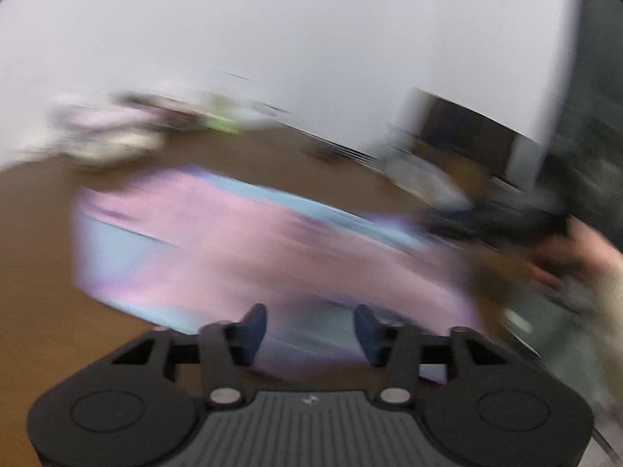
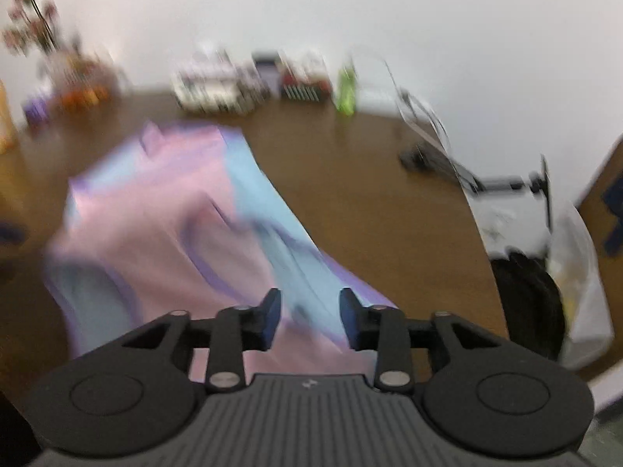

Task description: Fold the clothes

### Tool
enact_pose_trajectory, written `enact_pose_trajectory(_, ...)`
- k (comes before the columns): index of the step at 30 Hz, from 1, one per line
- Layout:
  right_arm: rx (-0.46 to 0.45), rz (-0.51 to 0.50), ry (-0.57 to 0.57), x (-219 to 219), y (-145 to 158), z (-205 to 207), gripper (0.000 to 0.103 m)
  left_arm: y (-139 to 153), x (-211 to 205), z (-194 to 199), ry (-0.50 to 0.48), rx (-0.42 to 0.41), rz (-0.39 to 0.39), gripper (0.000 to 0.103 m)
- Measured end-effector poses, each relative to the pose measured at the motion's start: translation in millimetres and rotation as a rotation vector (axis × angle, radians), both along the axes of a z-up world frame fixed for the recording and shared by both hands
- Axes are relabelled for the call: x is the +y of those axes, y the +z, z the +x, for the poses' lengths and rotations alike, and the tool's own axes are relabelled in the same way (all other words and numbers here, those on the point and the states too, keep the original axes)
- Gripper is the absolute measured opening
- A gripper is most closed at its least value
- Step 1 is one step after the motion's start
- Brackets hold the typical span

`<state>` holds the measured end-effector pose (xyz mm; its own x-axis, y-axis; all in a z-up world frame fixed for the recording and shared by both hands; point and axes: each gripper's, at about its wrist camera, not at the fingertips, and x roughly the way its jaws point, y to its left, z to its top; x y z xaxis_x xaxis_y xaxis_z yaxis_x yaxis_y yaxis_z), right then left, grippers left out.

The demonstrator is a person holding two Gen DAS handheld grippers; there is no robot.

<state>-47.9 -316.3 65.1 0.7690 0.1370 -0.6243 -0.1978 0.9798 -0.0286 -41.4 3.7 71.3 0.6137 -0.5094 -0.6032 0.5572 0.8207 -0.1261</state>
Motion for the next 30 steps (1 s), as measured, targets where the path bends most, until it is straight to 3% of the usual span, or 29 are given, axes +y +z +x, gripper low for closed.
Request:
enact_pose_trajectory(2, -0.031, -0.010, 0.063, 16, 10, 18, 0.042, -7, 28, 43, 0.227, -0.001, 0.049, 0.051)
enact_pose_trajectory(4, -0.050, -0.056, 0.160, 45, 17, 57, 0.043, -16, 45, 79, 0.365, 0.013, 0.092, 0.049)
enact_pose_trajectory(6, -0.063, -0.082, 0.283, 73, 21, 105, 0.047, -24, 54, 104, 0.414, 0.014, 0.089, 0.049)
enact_pose_trajectory(7, -0.069, -0.083, 0.336, 84, 22, 129, 0.056, -28, 57, 115, 0.435, 0.020, 0.082, 0.050)
enact_pose_trajectory(10, -0.042, -0.072, 0.465, 117, 13, 211, 0.059, -39, 52, 144, 0.417, 0.050, 0.054, 0.050)
enact_pose_trajectory(13, 0.014, -0.133, 0.507, 144, 1, 274, 0.053, -42, 40, 186, 0.369, 0.041, 0.128, 0.050)
enact_pose_trajectory(17, 0.060, -0.239, 0.541, 154, -13, 298, 0.051, -47, 36, 237, 0.290, 0.012, 0.240, 0.050)
enact_pose_trajectory(19, 0.084, -0.238, 0.525, 147, -19, 306, 0.050, -53, 37, 250, 0.259, 0.030, 0.227, 0.050)
enact_pose_trajectory(21, 0.111, -0.214, 0.479, 139, -28, 318, 0.042, -58, 39, 260, 0.233, 0.040, 0.197, 0.049)
enact_pose_trajectory(23, 0.120, -0.165, 0.470, 134, -35, 325, 0.026, -59, 36, 258, 0.215, 0.013, 0.187, 0.036)
enact_pose_trajectory(25, 0.130, -0.098, 0.482, 131, -40, 329, 0.010, -61, 31, 251, 0.186, -0.032, 0.191, 0.003)
enact_pose_trajectory(26, 0.134, -0.066, 0.484, 131, -41, 331, 0.004, -62, 28, 246, 0.175, -0.060, 0.215, 0.003)
enact_pose_trajectory(28, 0.149, -0.002, 0.479, 131, -41, 334, 0.003, -66, 23, 229, 0.192, -0.123, 0.298, 0.001)
enact_pose_trajectory(30, 0.162, 0.045, 0.486, 136, -40, 333, 0.003, -67, 30, 203, 0.213, -0.135, 0.331, 0.001)
